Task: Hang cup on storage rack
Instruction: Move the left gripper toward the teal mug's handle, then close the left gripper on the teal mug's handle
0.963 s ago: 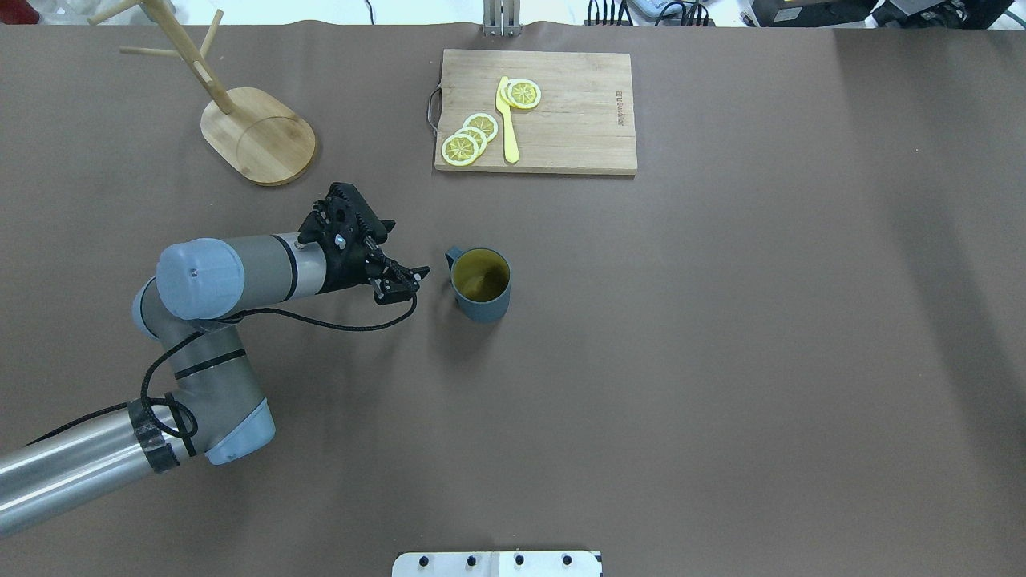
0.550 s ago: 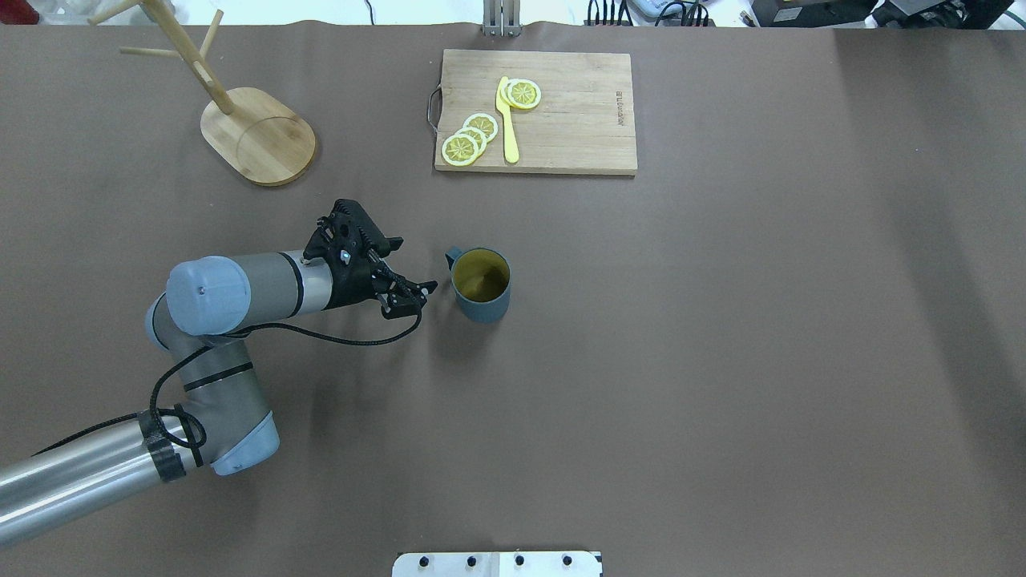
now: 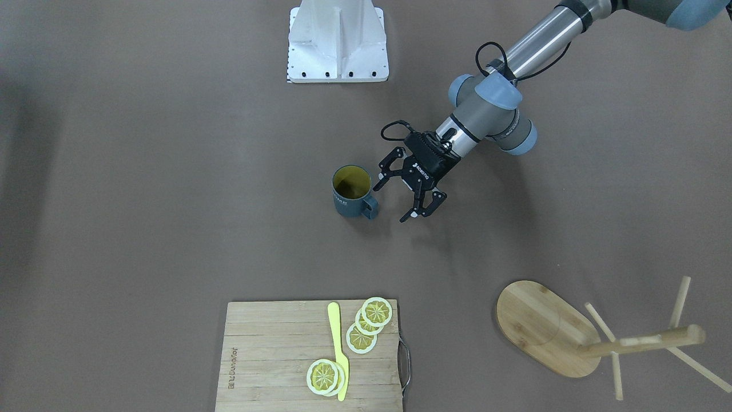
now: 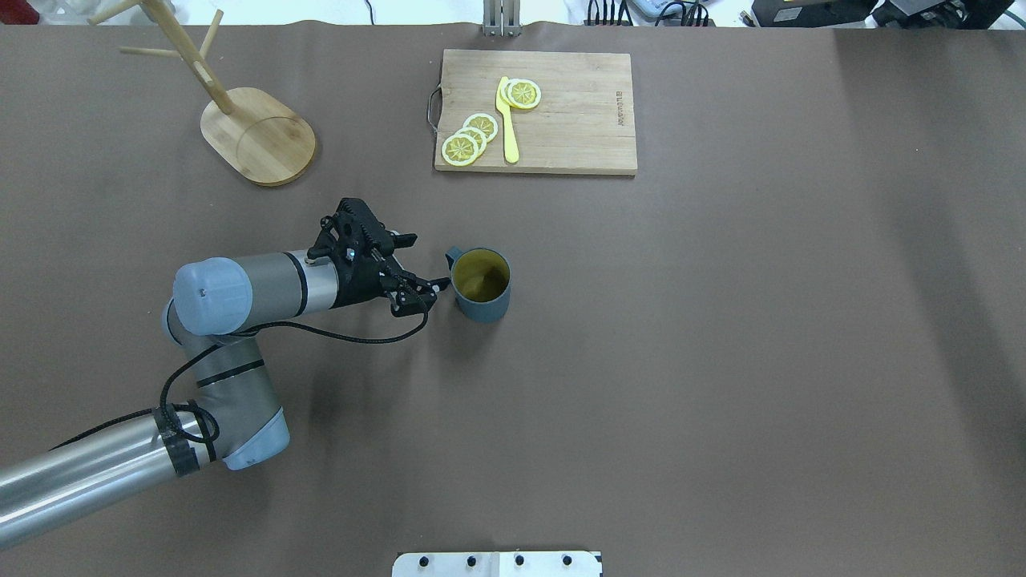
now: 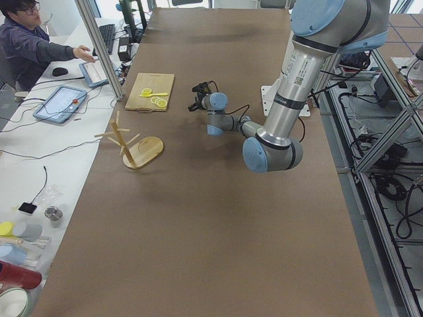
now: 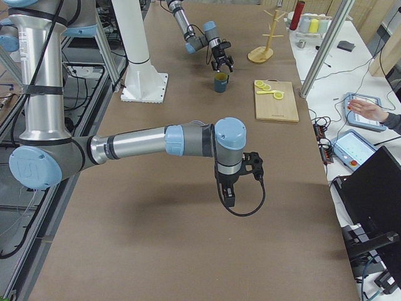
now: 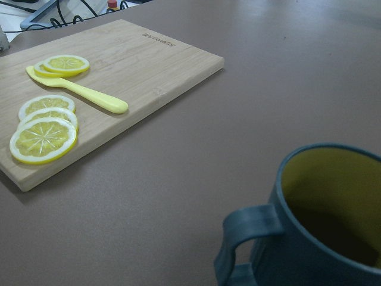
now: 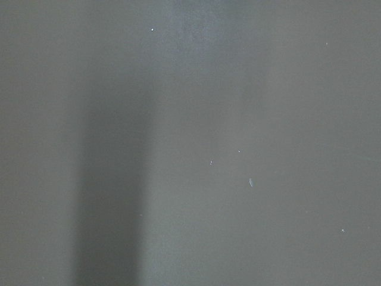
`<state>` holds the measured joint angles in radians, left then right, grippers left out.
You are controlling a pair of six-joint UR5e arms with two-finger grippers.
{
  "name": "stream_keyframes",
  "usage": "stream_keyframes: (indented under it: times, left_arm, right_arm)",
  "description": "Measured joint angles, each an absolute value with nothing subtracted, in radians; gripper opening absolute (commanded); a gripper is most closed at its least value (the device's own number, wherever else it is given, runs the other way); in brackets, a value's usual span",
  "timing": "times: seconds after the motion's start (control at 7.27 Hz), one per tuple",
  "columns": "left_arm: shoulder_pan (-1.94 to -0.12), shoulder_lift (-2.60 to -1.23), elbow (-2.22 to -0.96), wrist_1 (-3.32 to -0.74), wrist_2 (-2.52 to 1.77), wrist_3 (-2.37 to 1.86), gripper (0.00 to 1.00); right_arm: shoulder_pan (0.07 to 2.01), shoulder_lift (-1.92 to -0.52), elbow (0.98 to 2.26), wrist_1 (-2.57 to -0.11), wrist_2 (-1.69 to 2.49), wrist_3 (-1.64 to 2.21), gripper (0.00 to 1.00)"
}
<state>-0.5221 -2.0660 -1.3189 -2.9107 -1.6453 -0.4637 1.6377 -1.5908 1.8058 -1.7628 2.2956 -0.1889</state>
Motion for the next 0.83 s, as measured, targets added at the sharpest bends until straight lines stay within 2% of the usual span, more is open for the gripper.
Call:
stream_keyframes:
  times: [0.28,0.83]
  left_arm:
    - [-0.522,-2.069,-1.298,-2.923,-1.643,-0.463,0.73]
    - [-0.519,-2.089,-1.266,-2.925,-1.641,-0.466,0.63]
  right_arm:
    - [1.638,-1.592,1.806,-1.763,2.296,-0.189,1.00]
    - [1.638,-1.592,1.804,-1.763,2.296,-0.189,1.00]
